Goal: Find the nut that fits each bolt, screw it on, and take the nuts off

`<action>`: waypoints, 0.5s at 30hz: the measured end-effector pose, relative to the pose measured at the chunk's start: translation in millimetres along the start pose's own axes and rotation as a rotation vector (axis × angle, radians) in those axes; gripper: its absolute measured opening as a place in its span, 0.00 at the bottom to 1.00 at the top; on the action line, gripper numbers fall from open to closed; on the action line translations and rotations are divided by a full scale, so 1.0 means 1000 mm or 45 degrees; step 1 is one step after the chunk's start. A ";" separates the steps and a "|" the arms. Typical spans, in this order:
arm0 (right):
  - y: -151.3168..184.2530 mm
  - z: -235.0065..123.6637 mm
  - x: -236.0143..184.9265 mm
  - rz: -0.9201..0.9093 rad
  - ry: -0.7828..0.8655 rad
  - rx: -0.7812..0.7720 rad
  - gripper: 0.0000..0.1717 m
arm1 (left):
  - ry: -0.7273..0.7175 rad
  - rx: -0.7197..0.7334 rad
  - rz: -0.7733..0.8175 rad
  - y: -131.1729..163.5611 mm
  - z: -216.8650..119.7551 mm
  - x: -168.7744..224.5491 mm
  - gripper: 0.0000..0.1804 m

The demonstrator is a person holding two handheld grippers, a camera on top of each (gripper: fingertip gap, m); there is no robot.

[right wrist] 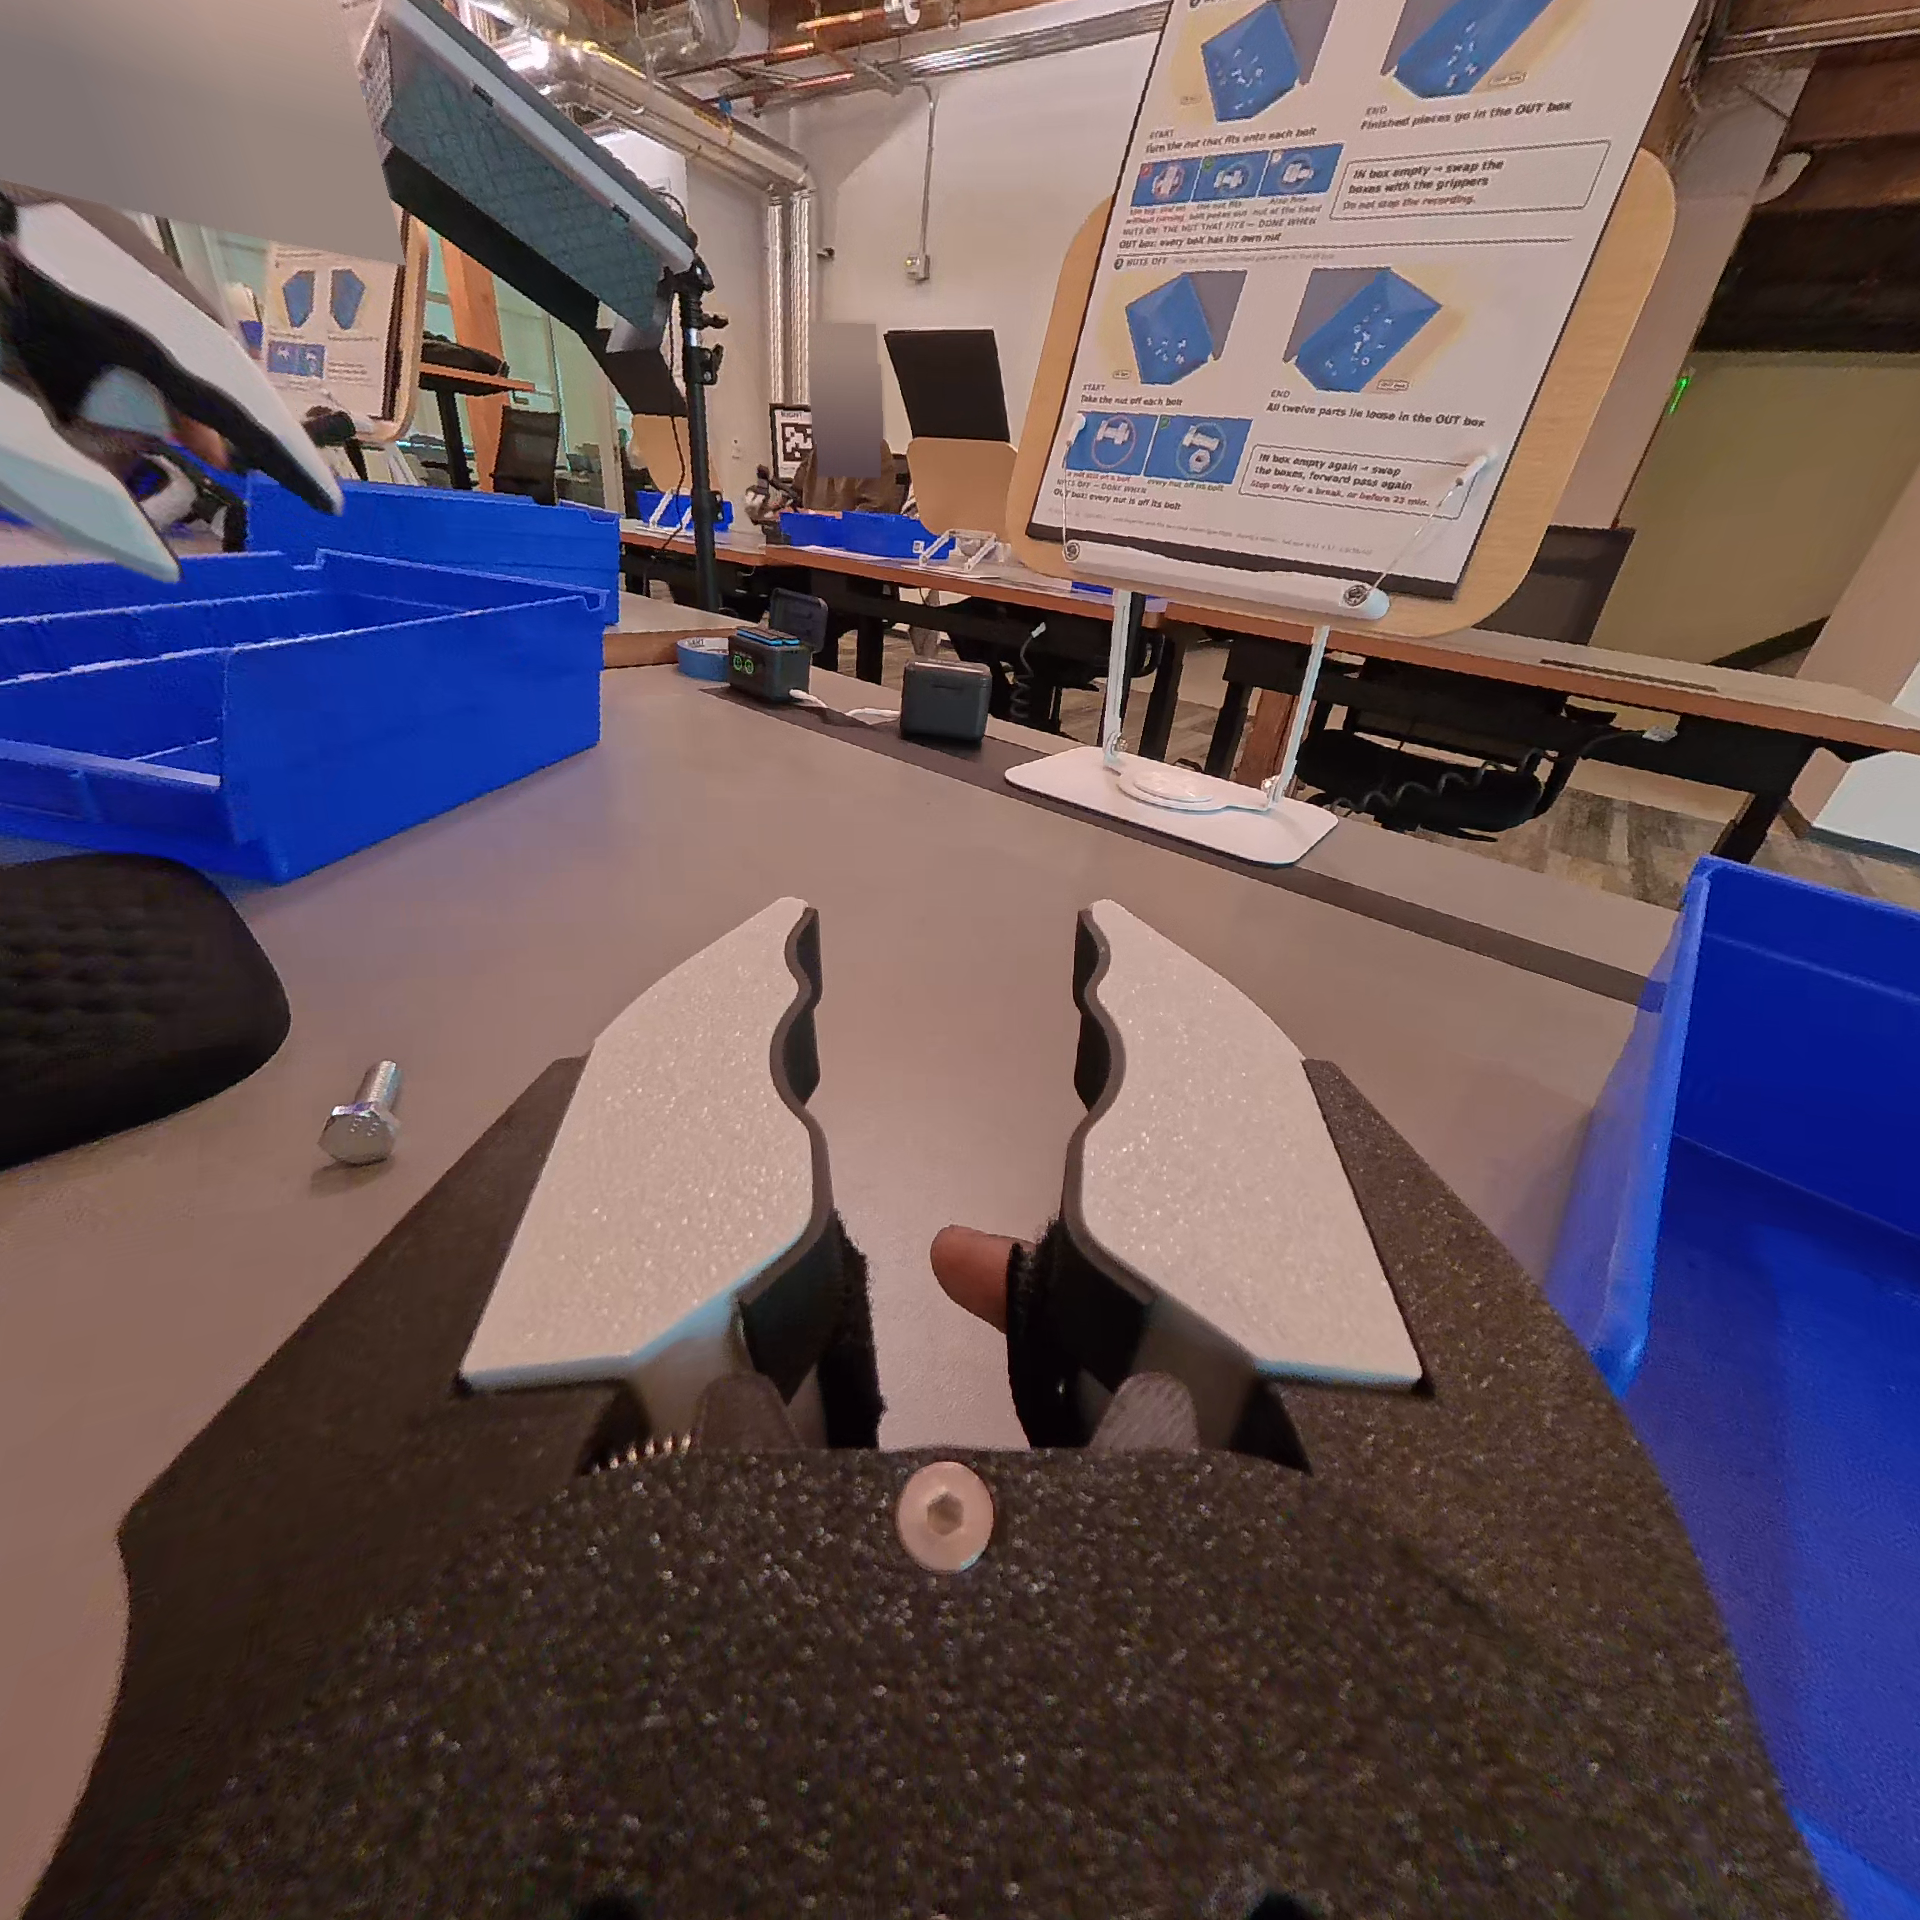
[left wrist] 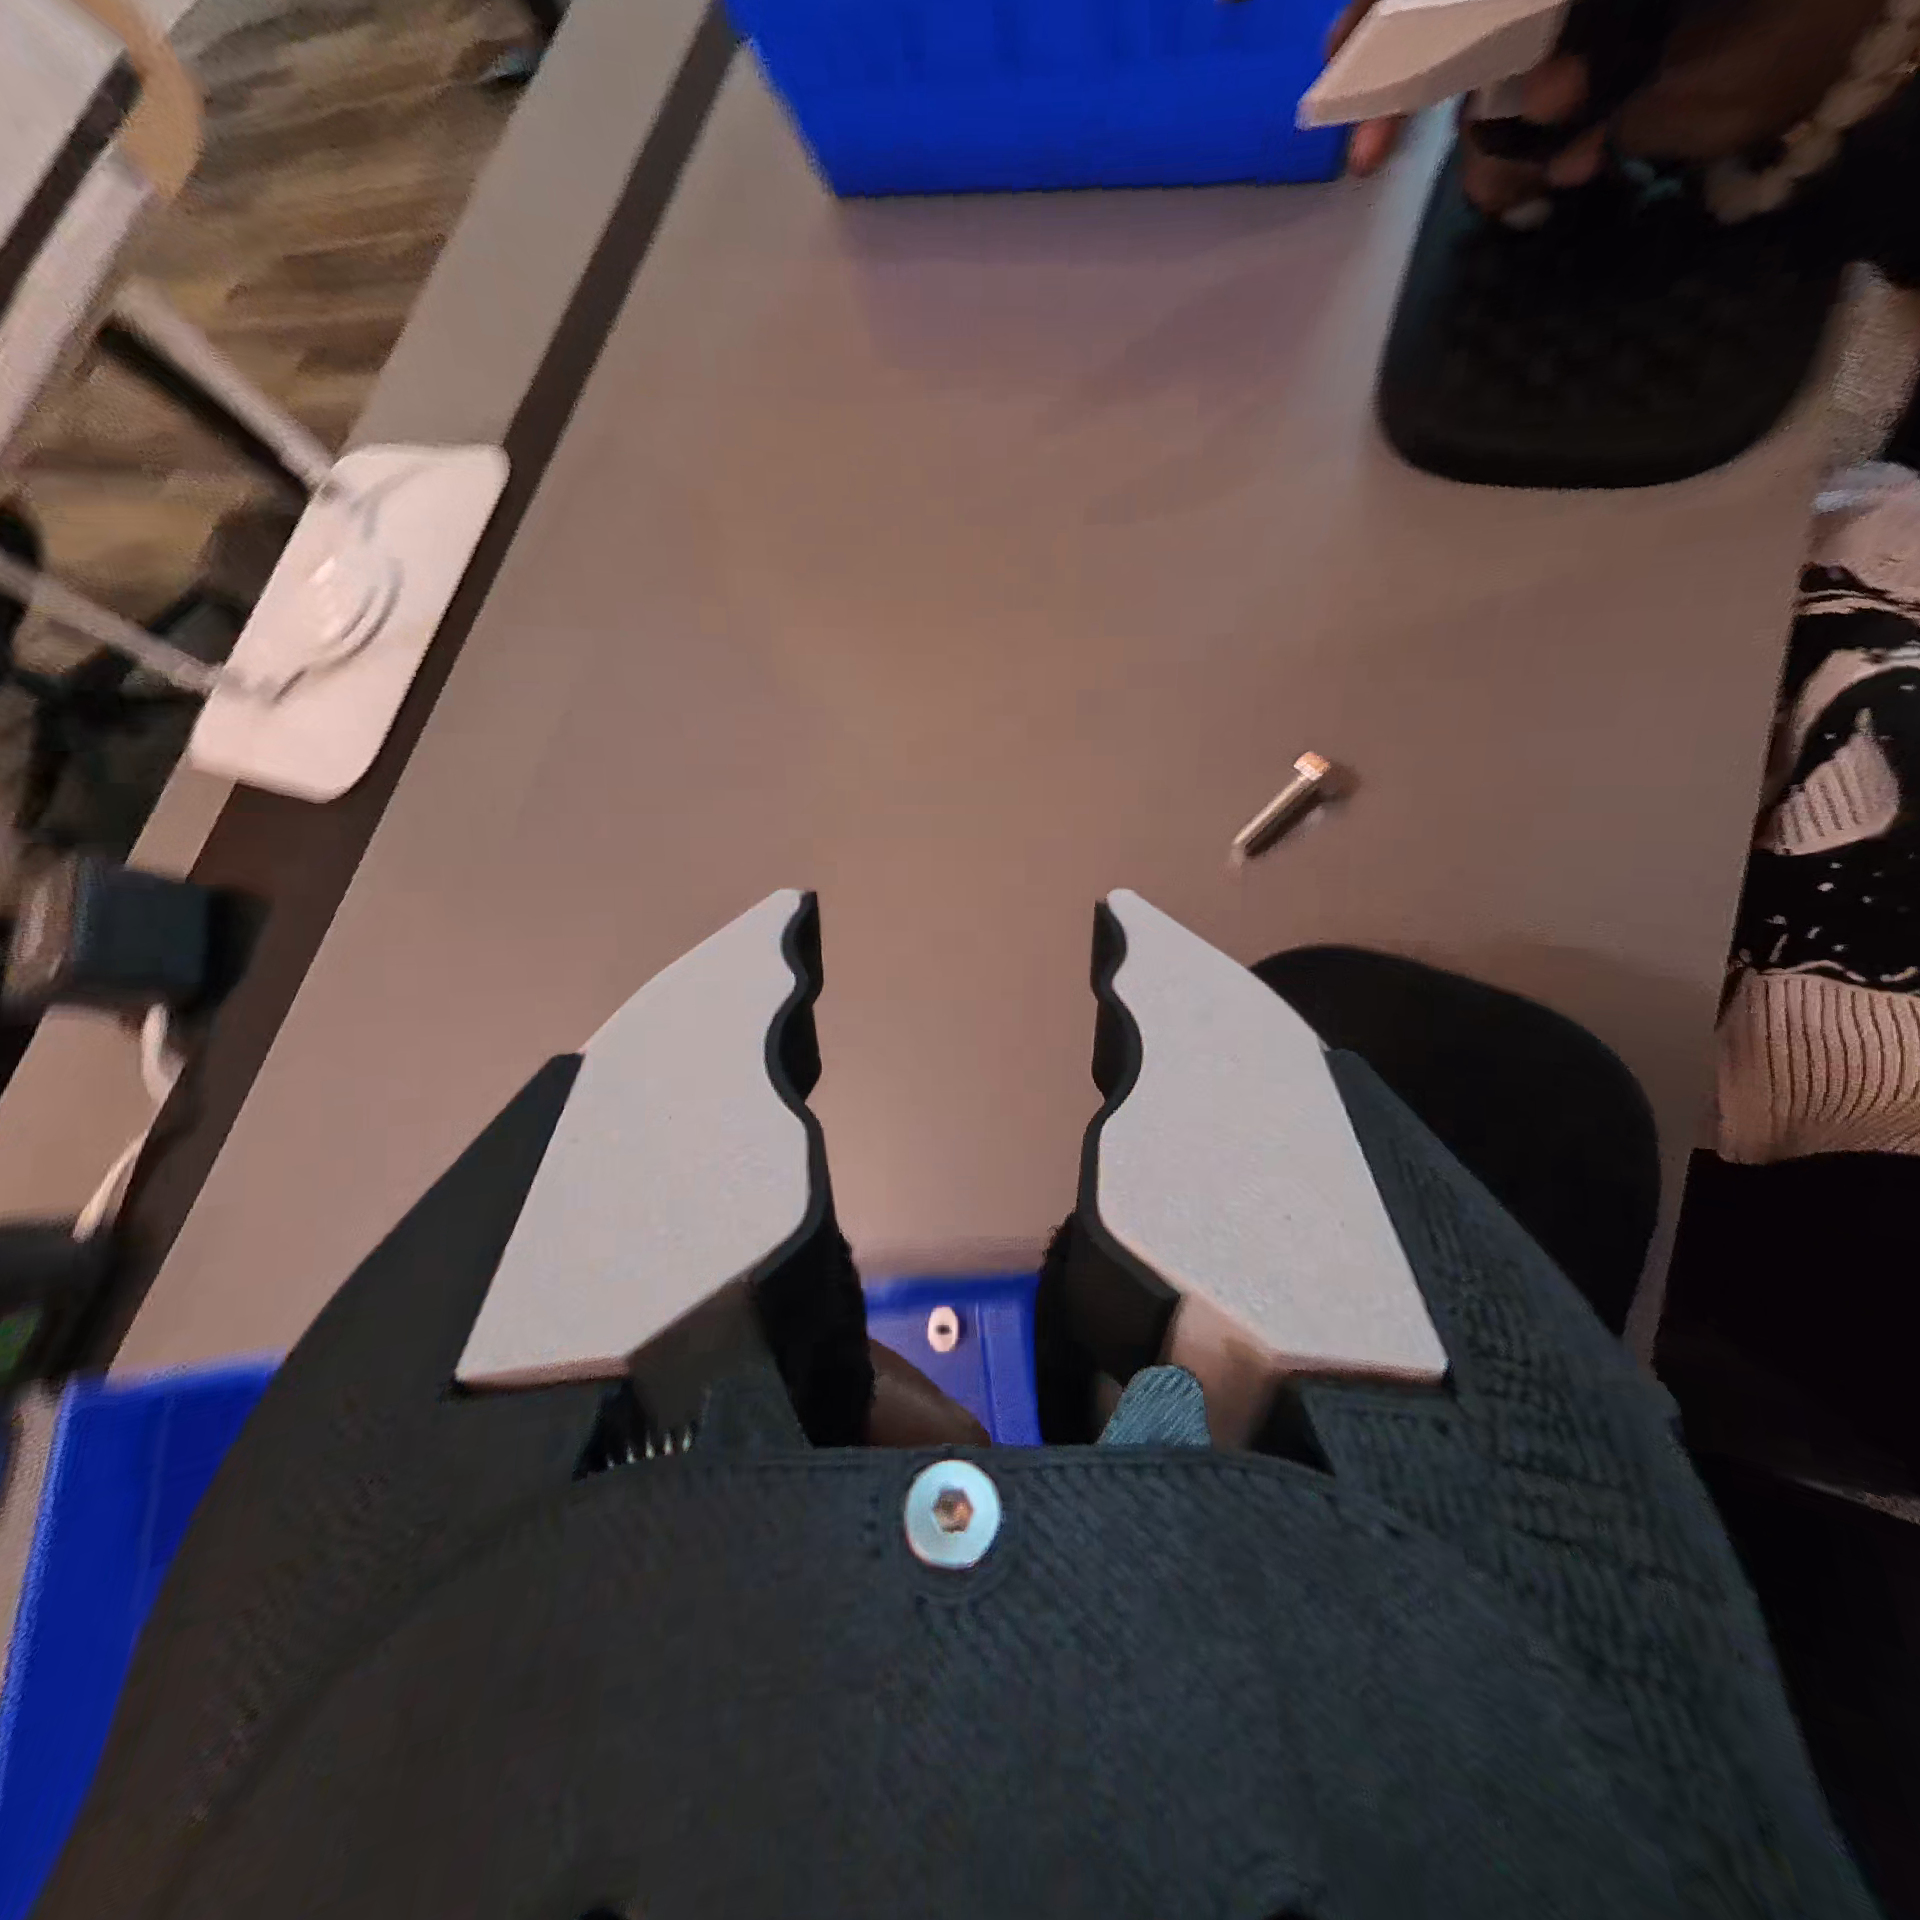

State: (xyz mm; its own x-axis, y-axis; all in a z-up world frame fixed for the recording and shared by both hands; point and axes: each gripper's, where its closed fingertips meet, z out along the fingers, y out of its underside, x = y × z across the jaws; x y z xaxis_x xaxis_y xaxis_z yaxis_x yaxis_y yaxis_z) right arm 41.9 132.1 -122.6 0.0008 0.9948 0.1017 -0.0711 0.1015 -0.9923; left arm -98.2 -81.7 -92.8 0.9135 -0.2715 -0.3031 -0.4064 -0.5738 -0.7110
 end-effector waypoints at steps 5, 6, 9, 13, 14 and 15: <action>0.000 0.000 0.000 0.001 0.000 -0.002 0.27 | -0.190 -0.157 -0.348 0.043 -0.051 -0.030 0.26; 0.000 0.000 0.000 0.001 0.000 -0.002 0.27 | -0.225 -0.190 -0.408 0.052 -0.060 -0.035 0.25; 0.000 0.000 0.000 -0.001 0.001 0.002 0.27 | -0.285 -0.376 -0.609 0.089 -0.080 -0.042 0.24; 0.000 0.000 0.000 0.001 0.001 0.002 0.27 | -0.339 -0.678 -0.735 0.138 -0.100 -0.045 0.24; 0.000 0.000 0.000 0.003 0.001 0.002 0.27 | -0.337 -0.728 -0.735 0.147 -0.102 -0.045 0.23; 0.000 0.000 0.001 0.005 0.001 0.003 0.27 | -0.300 -0.749 -0.735 0.153 -0.099 -0.044 0.23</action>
State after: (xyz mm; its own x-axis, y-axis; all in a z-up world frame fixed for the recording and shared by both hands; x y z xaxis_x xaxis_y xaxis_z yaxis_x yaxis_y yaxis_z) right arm 42.2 132.6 -122.1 0.0012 0.9952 0.0979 -0.0734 0.0977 -0.9925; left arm -202.1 -234.2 -125.0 0.9341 0.3168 -0.1649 0.2394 -0.8980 -0.3693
